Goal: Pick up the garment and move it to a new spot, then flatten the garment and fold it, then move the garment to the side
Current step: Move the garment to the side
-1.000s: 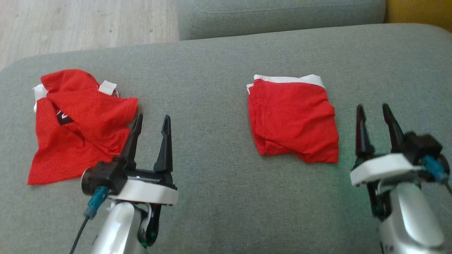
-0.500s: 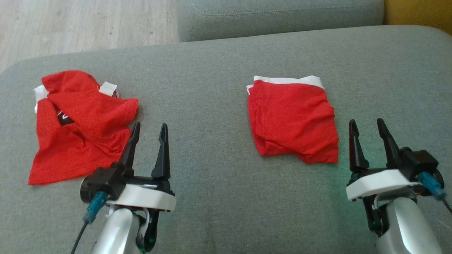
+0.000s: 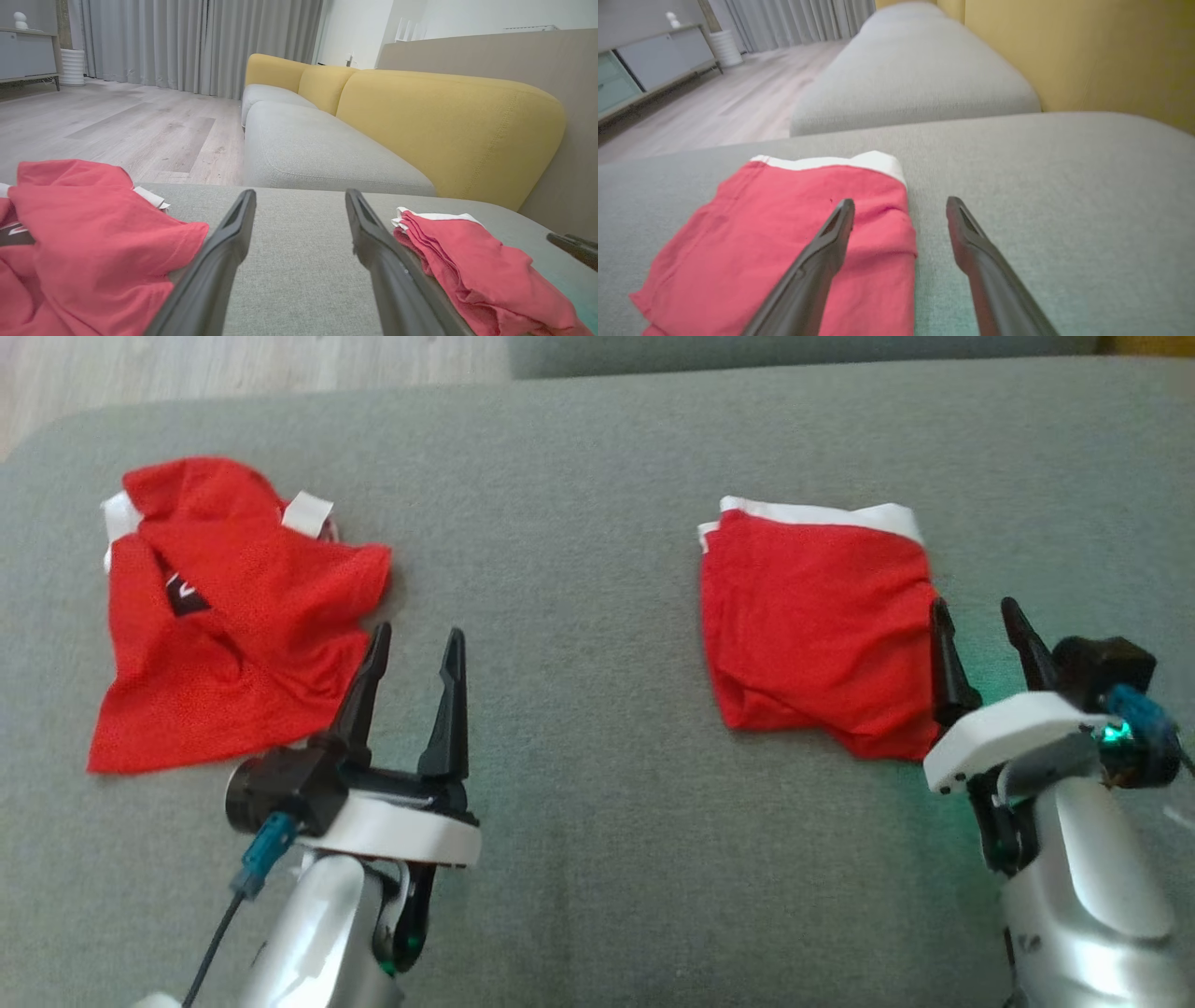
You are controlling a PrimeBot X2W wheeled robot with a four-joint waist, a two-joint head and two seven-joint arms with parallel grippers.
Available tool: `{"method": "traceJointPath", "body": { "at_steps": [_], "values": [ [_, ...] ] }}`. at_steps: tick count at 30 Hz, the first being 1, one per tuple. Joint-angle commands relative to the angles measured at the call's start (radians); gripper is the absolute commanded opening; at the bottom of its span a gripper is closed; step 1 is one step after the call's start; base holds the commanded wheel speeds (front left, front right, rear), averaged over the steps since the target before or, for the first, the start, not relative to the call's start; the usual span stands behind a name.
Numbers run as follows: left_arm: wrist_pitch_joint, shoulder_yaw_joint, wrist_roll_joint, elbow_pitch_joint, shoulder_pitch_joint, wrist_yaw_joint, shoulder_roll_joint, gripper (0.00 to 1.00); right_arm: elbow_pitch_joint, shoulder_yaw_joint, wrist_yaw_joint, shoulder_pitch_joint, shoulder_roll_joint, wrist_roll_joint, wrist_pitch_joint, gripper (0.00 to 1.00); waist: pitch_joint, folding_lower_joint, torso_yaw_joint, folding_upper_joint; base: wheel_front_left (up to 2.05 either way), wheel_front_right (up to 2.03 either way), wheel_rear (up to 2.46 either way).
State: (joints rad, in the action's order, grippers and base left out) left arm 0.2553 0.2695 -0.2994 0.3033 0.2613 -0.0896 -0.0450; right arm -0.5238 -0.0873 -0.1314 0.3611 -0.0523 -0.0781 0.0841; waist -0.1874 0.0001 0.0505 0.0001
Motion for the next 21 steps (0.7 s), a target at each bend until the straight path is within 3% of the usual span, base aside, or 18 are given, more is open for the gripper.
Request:
{"method": "traceJointPath", "body": {
  "at_steps": [1, 13, 14, 15, 16, 21],
  "values": [
    [0.006, -0.018, -0.004, -0.034, 0.044, -0.006, -0.005, 1.00, -0.007, 0.009, 0.001, 0.052, 0.002, -0.005, -0.015, 1.00, -0.027, -0.0001, 0.026, -0.0001, 0.00, 0.00, 0.00],
    [0.006, 0.012, -0.007, -0.030, 0.082, -0.008, -0.005, 1.00, -0.287, 0.001, 0.001, 0.179, 0.002, -0.051, -0.062, 1.00, -0.081, -0.0001, 0.082, -0.0001, 0.00, 0.00, 0.00],
    [0.006, 0.012, -0.007, -0.029, 0.085, -0.008, -0.005, 1.00, -0.306, 0.009, 0.001, 0.187, 0.002, -0.048, -0.057, 0.93, -0.083, -0.0001, 0.084, -0.0001, 0.00, 0.00, 0.00],
    [0.006, 0.011, -0.007, -0.029, 0.088, -0.008, -0.005, 1.00, -0.322, 0.018, 0.001, 0.195, 0.002, -0.044, -0.048, 0.31, -0.085, -0.0001, 0.084, -0.0001, 0.00, 0.00, 0.00],
    [0.006, 0.010, -0.007, -0.029, 0.090, -0.007, -0.005, 1.00, -0.333, 0.026, 0.001, 0.202, 0.002, -0.035, -0.035, 0.00, -0.087, -0.0001, 0.084, -0.0001, 0.00, 0.00, 0.00],
    [0.006, 0.012, -0.006, -0.030, 0.096, -0.003, -0.005, 1.00, -0.343, 0.029, 0.001, 0.236, 0.002, 0.082, 0.047, 0.00, -0.078, -0.0001, 0.067, -0.0001, 0.00, 0.00, 0.00]
  ]
}}
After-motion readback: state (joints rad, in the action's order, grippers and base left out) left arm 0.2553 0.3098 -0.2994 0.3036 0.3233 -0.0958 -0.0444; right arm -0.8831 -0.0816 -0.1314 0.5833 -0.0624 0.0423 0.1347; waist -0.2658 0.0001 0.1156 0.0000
